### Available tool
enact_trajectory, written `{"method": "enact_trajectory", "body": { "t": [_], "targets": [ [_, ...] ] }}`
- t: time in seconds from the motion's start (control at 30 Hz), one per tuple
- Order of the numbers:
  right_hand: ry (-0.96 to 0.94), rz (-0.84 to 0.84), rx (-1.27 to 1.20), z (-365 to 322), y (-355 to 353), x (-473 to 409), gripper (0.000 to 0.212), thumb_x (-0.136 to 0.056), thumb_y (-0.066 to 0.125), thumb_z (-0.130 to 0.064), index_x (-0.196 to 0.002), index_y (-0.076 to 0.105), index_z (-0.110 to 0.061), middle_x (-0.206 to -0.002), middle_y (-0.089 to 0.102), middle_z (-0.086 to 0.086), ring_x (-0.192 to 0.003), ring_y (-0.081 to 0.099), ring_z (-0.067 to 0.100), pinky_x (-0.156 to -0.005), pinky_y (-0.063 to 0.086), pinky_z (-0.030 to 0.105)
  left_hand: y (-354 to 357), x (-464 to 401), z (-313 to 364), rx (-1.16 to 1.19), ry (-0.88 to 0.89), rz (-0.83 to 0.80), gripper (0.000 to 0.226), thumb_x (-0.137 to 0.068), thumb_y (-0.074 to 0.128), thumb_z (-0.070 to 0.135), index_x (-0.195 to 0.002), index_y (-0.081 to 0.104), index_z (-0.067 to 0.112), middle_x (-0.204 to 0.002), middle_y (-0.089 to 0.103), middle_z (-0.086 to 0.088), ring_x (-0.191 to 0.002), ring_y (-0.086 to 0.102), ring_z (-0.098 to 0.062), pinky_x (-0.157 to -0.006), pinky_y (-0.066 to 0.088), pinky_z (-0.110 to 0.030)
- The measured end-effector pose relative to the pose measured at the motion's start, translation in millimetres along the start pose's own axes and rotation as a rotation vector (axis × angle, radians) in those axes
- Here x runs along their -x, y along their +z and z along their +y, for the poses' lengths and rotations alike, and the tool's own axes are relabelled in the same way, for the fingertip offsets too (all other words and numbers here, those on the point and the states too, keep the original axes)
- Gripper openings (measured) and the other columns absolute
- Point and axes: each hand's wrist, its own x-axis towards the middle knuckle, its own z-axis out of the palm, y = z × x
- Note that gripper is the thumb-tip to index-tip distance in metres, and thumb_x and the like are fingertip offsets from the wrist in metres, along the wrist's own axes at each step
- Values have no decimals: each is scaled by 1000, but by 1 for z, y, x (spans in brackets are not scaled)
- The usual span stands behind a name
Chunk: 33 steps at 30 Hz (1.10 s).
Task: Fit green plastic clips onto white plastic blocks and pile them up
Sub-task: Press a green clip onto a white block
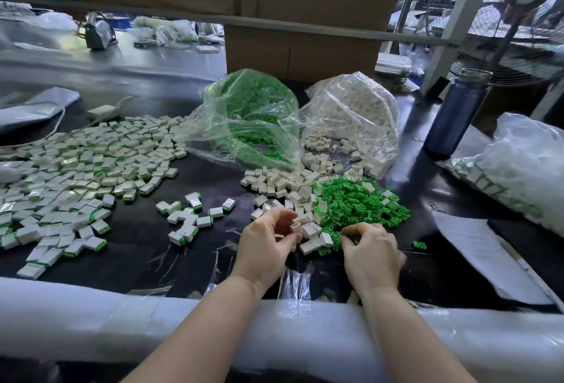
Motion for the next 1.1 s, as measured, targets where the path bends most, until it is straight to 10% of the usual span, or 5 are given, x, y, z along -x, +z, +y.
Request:
{"method": "enact_trajectory", "body": {
  "t": [0.8, 1.1],
  "targets": [
    [-50, 29, -82, -2, -2, 3, 30, -78, 50, -1, -89, 66, -24, -107, 60, -2, -107, 45, 23, -87, 28, 34, -3, 4, 3, -43, 28, -11, 23, -79, 65, 6, -71, 58, 26, -65, 59, 11, -55, 51, 0, -58, 46, -14],
    [-68, -58, -25, -4, -2, 4, 9, -82, 64, -38, -83, 67, -30, -94, 48, -11, -109, 43, 18, -84, 22, 32, -2, 1, 2, -57, -28, -107, 21, -79, 69, 10, -78, 59, 29, -70, 61, 13, -57, 53, 6, -61, 43, -5]
  ]
}}
